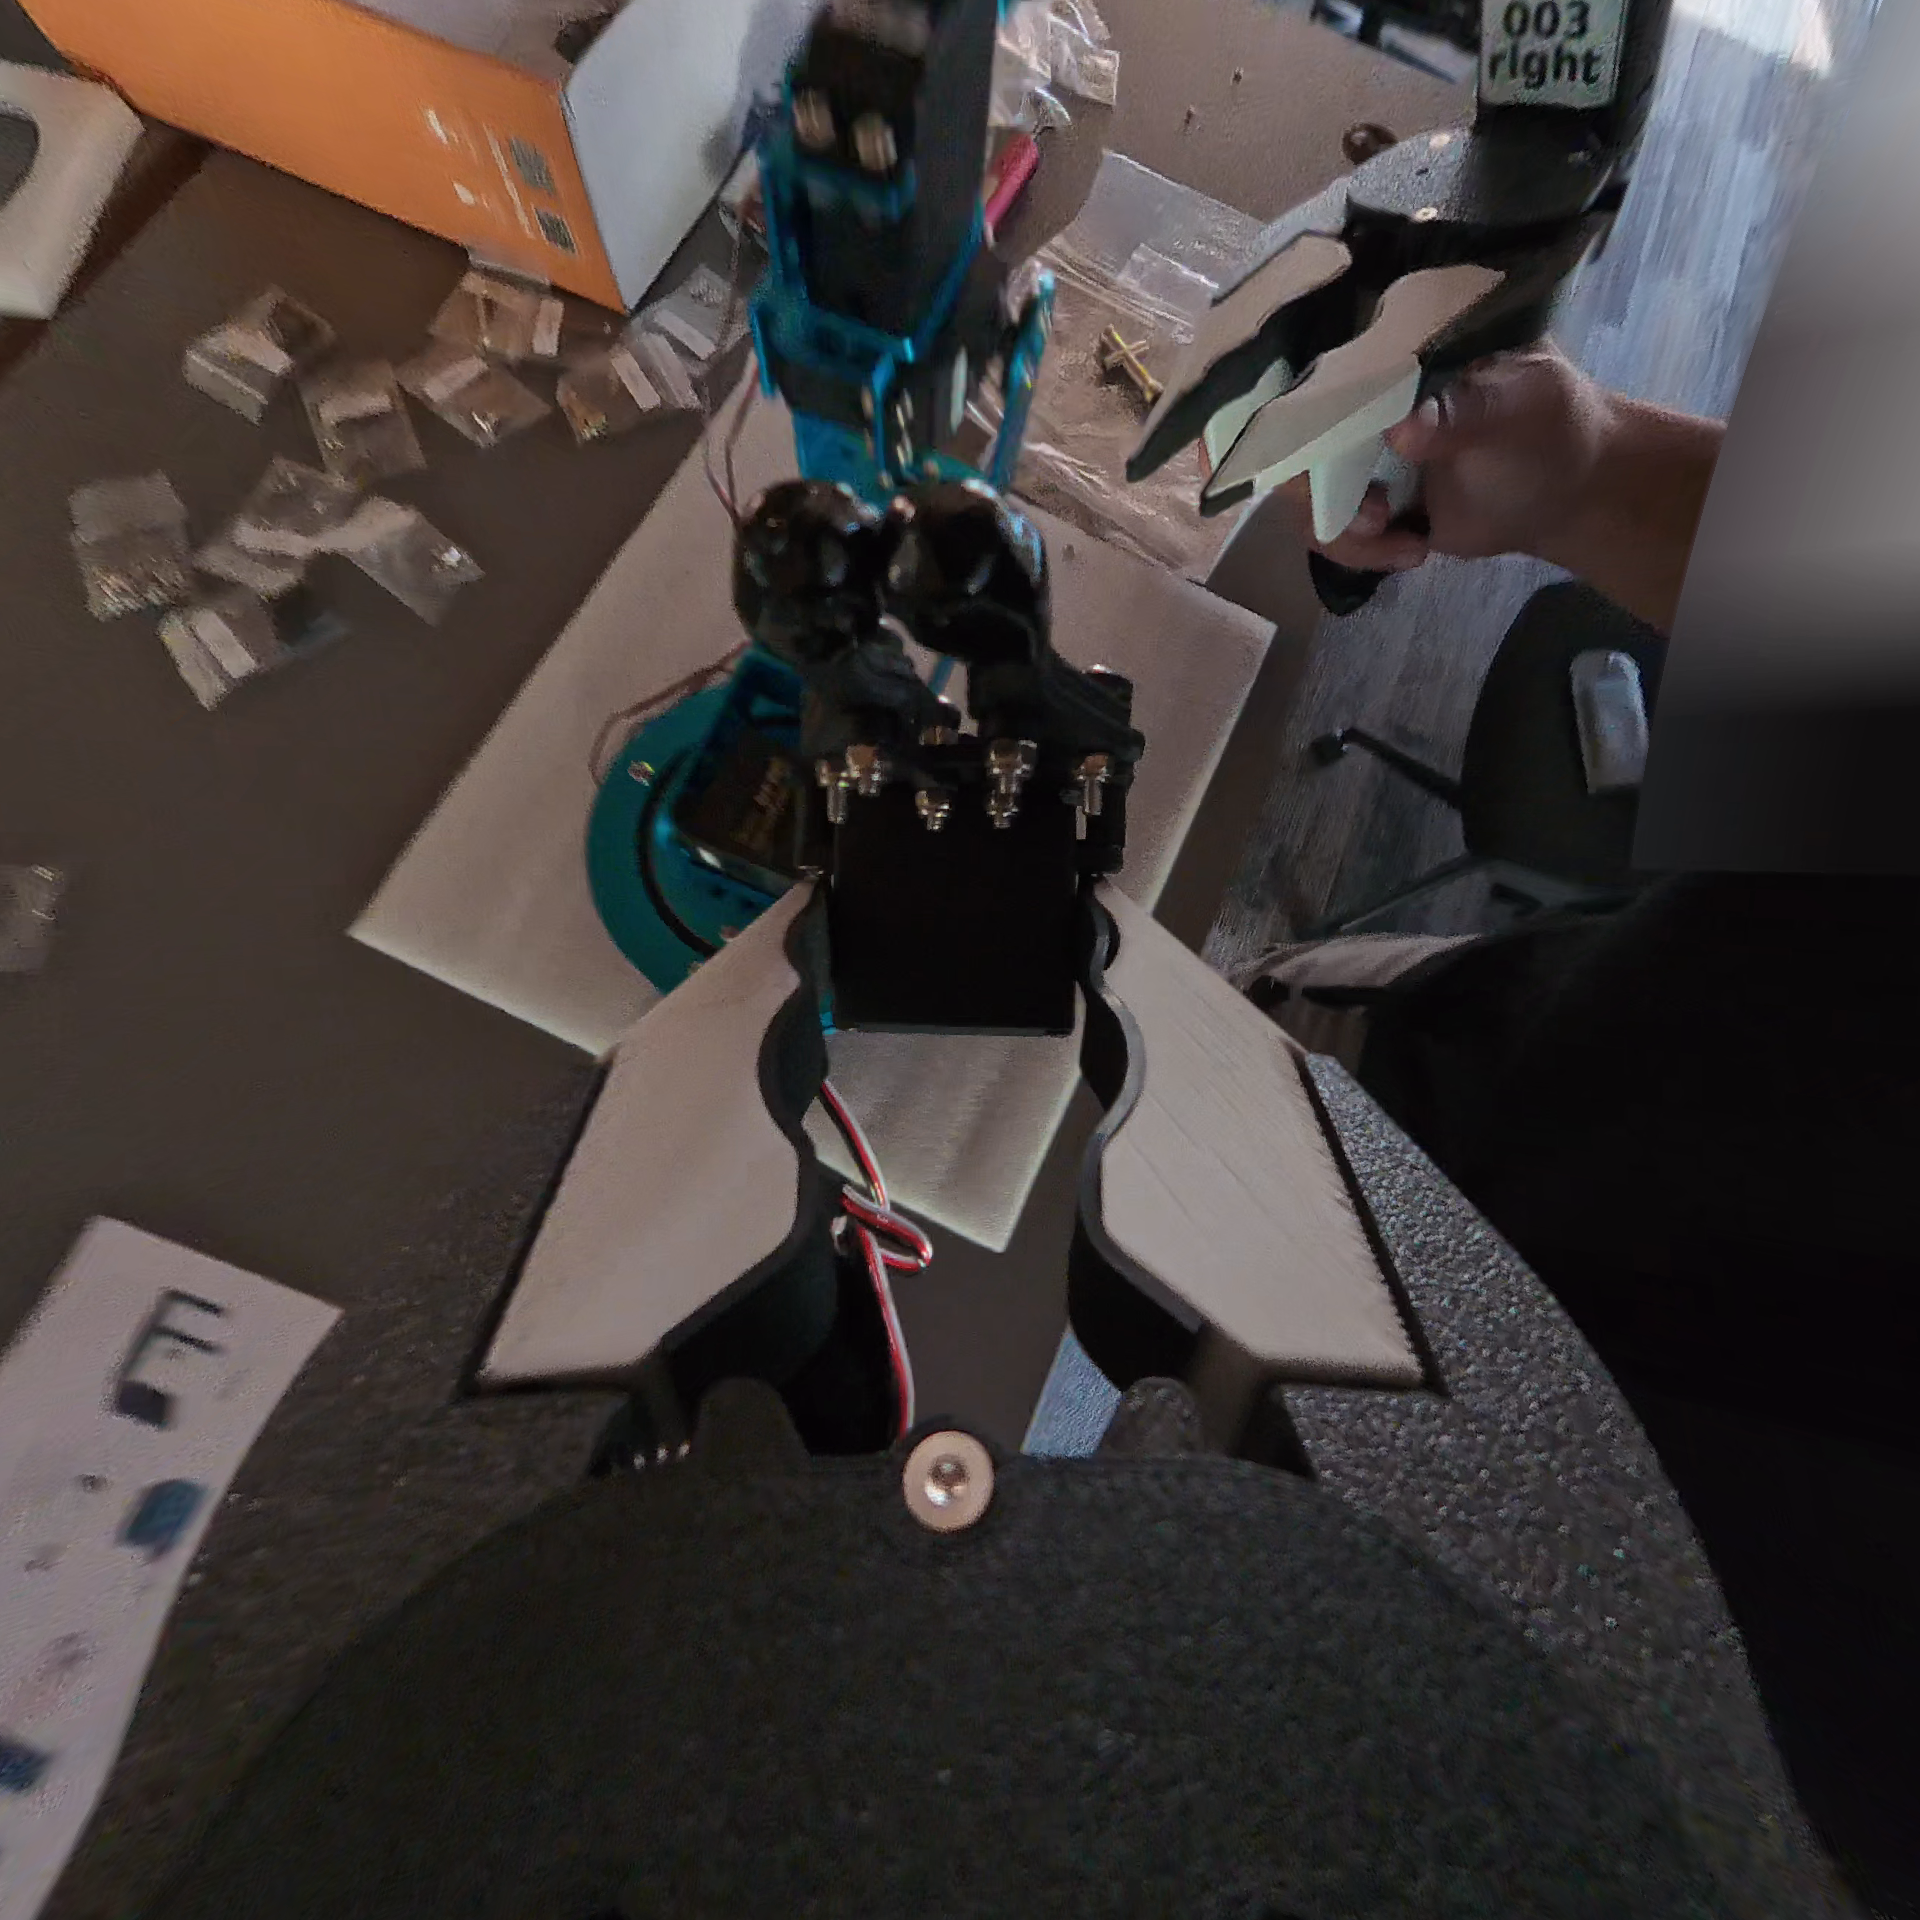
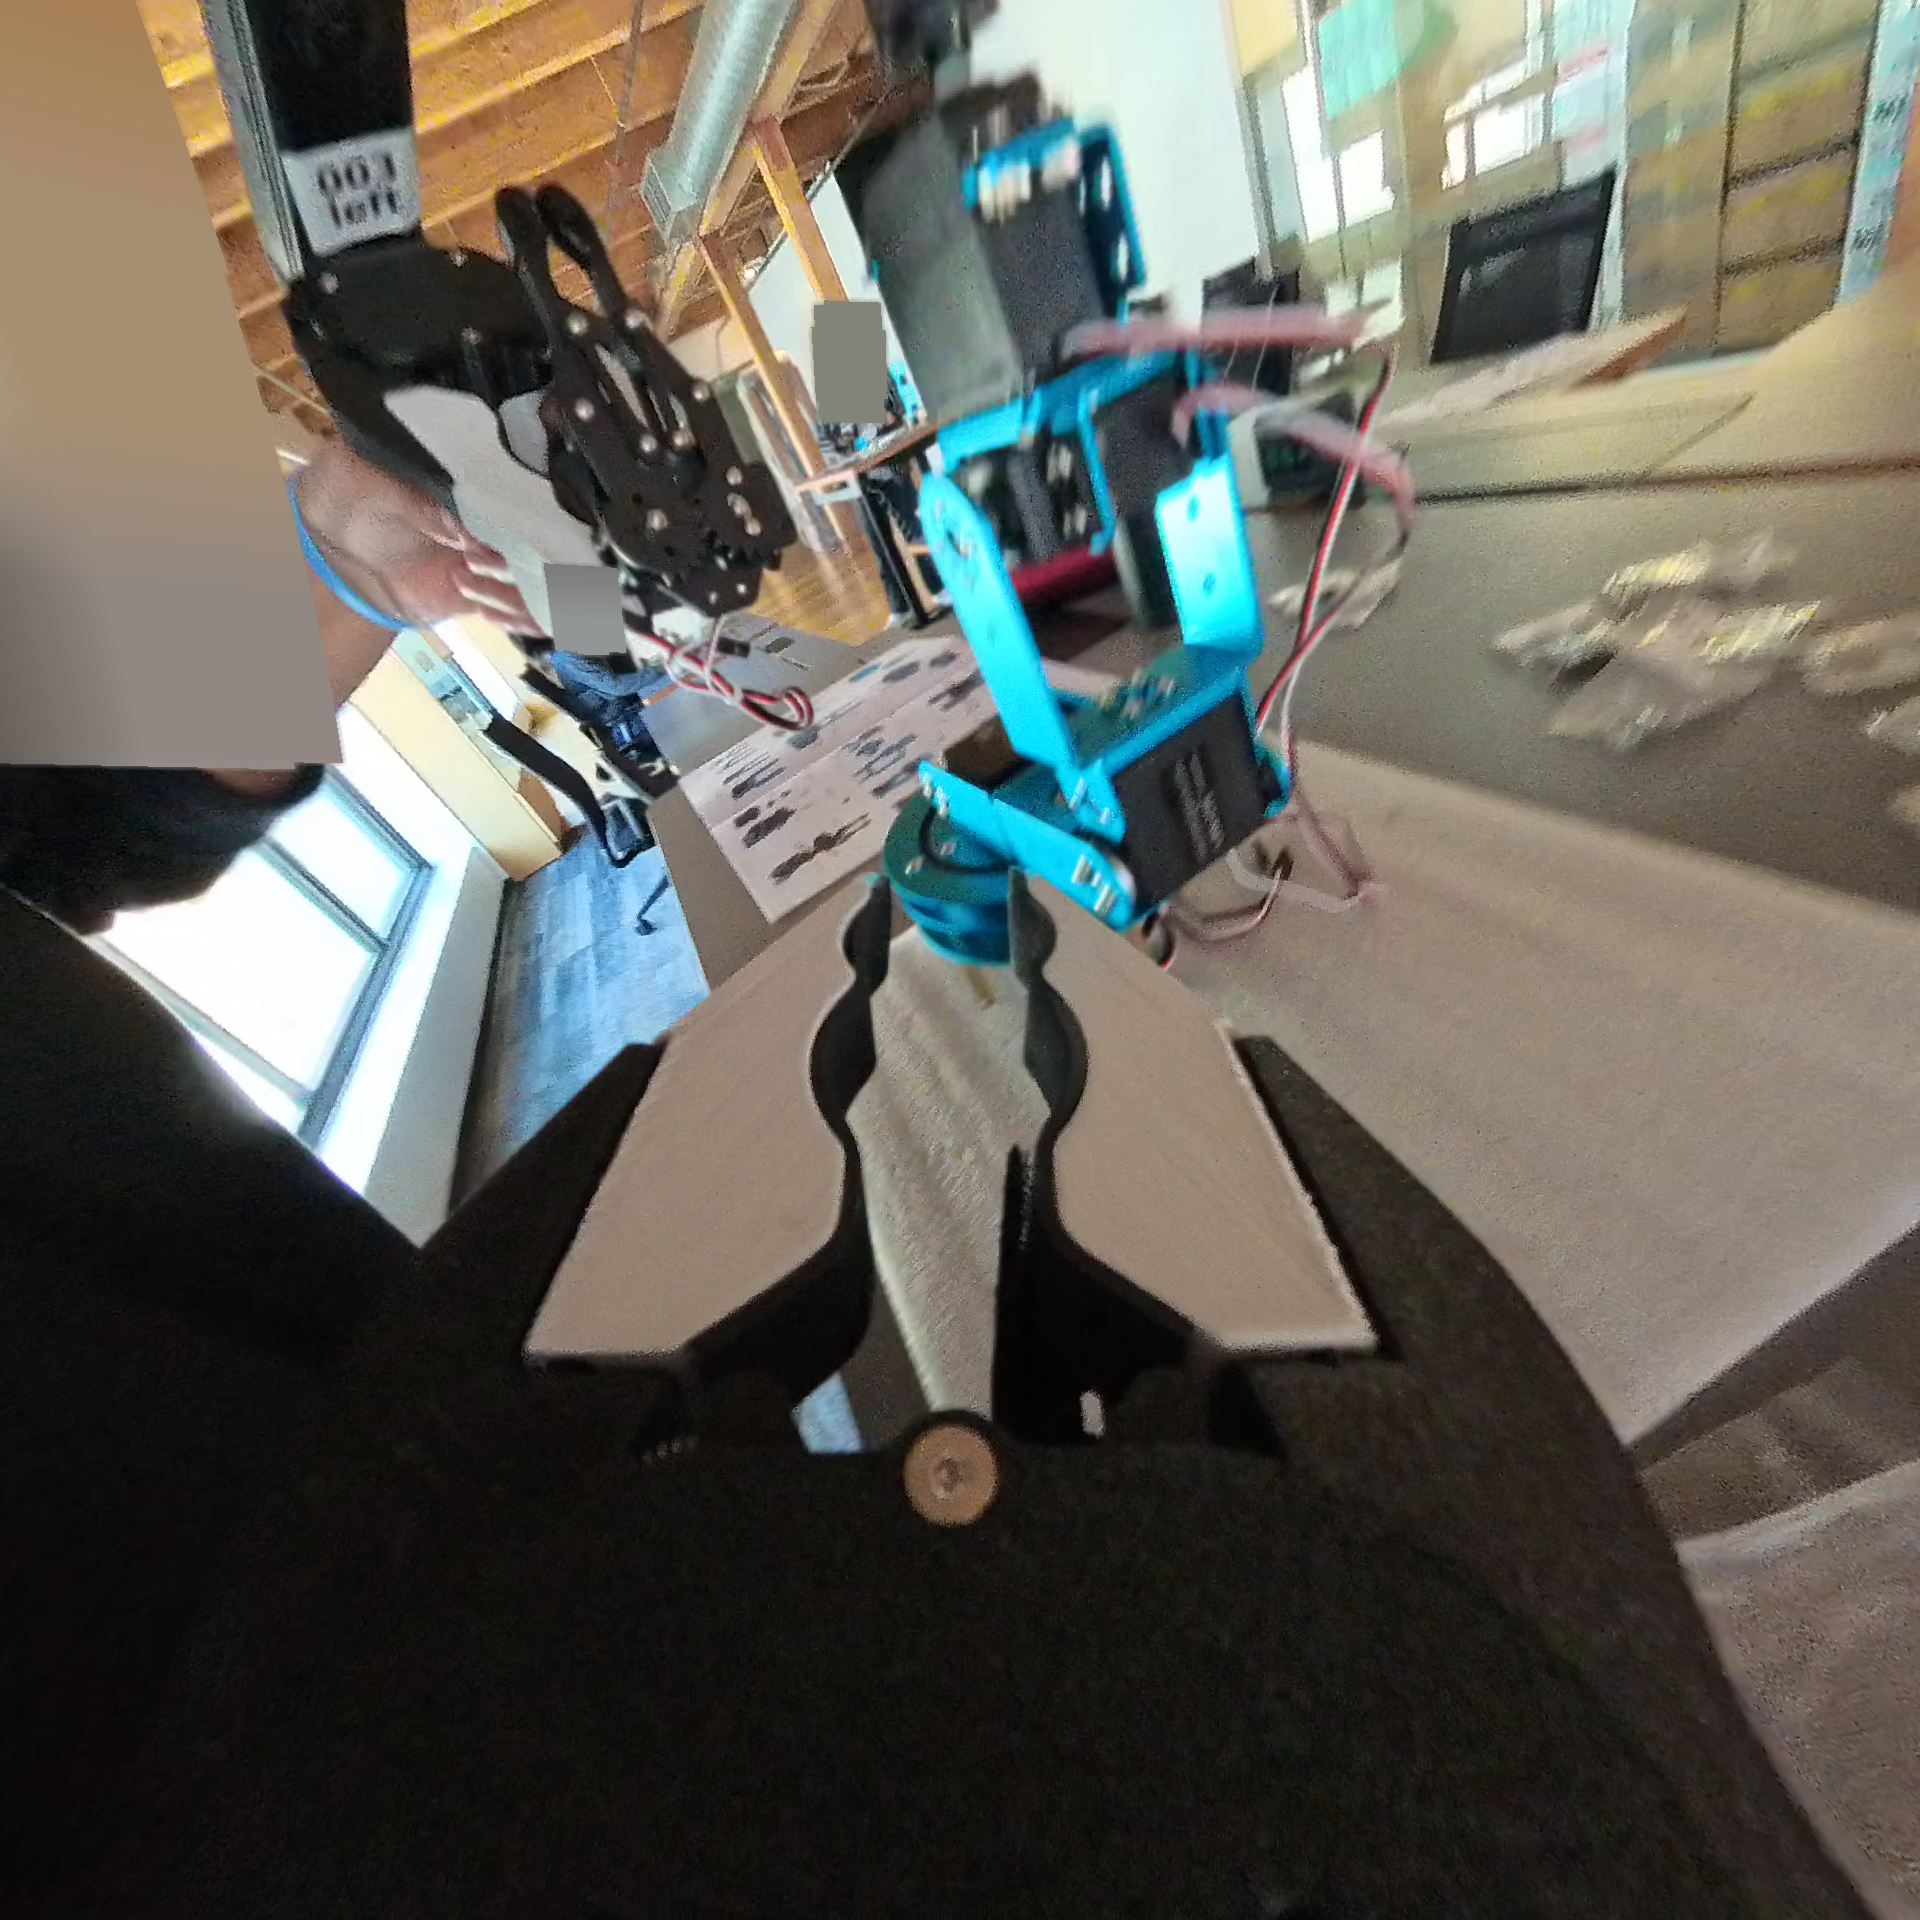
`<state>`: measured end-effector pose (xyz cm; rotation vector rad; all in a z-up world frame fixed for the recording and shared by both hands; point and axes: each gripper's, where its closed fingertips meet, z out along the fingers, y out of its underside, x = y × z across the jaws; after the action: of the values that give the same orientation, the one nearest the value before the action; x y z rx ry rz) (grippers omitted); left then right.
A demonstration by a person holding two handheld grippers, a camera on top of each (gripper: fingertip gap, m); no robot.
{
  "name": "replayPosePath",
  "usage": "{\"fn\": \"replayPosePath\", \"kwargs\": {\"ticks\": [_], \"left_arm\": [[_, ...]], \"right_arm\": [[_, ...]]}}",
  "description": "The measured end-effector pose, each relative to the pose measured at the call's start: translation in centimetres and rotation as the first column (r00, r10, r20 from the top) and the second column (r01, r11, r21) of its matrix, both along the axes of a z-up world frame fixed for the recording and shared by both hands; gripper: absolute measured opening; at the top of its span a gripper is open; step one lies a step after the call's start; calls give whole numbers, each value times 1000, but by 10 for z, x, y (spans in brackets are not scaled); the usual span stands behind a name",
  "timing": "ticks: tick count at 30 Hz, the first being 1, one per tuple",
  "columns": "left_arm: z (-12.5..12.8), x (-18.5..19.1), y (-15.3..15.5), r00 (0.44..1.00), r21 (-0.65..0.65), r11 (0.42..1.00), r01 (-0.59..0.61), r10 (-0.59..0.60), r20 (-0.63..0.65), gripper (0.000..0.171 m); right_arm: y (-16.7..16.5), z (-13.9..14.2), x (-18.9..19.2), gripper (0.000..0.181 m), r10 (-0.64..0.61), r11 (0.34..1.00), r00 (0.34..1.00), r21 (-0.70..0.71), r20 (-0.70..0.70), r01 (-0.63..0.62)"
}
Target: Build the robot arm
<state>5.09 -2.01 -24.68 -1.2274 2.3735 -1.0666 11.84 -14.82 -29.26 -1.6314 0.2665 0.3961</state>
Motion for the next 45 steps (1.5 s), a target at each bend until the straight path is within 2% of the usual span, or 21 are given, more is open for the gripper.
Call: {"fn": "replayPosePath", "kwargs": {"ticks": [3, 7, 13, 16, 18, 20, 22, 25, 27, 30, 33, 36, 37, 38, 39, 45], "left_arm": [[-33, -19, -10, 999, -81, 996, -37, 37, -4, 46], [-64, -35, -20, 999, -150, 988, -34, 29, -32, 46], [-80, -54, -24, 999, -156, 988, -11, 2, -54, 46], [-78, -60, -25, 997, -150, 989, 18, -28, -66, 46], [-68, -58, -25, 996, -146, 988, 41, -53, -78, 46], [-46, -49, -26, 992, -121, 989, 88, -98, -82, 46], [-14, -30, -26, 986, -69, 988, 141, -146, -78, 46], [36, 10, -29, 972, 43, 974, 223, -219, -79, 46], [59, 39, -31, 961, 131, 954, 271, -261, -90, 46], [83, 76, -39, 952, 212, 929, 303, -287, -106, 46], [96, 94, -47, 937, 273, 896, 350, -334, -107, 46], [93, 101, -56, 915, 294, 866, 404, -378, -143, 46], [92, 102, -57, 908, 318, 850, 419, -390, -153, 46], [91, 103, -58, 901, 341, 833, 435, -403, -162, 46], [90, 105, -59, 897, 361, 821, 443, -409, -169, 46], [90, 117, -58, 895, 368, 816, 446, -405, -186, 46]], "right_arm": [[-2, -15, -19, 22, 19, 1000, 1000, -25, -11, -20], [2, -27, -36, 23, 72, 993, 992, -104, 103, -61], [17, -34, -46, 26, 139, 981, 981, -153, 137, -118], [24, -24, -53, 32, 151, 982, 974, -137, 167, -128], [30, -6, -57, 41, 169, 981, 965, -124, 203, -146], [35, 25, -59, 53, 216, 974, 948, -114, 236, -193], [43, 61, -50, 77, 256, 965, 921, -133, 294, -226], [58, 110, -25, 92, 311, 947, 863, -202, 398, -248], [70, 140, -6, 102, 322, 945, 844, -198, 428, -260], [77, 172, 9, 80, 362, 932, 829, -178, 426, -315], [73, 179, 15, 81, 392, 919, 815, -224, 428, -324], [76, 173, 21, 76, 400, 914, 811, -254, 426, -317], [77, 172, 26, 69, 391, 917, 813, -254, 430, -307], [78, 172, 31, 52, 375, 924, 818, -245, 435, -293], [77, 172, 33, 51, 389, 919, 816, -240, 428, -313], [77, 169, 45, 50, 411, 909, 814, -256, 410, -330]]}}
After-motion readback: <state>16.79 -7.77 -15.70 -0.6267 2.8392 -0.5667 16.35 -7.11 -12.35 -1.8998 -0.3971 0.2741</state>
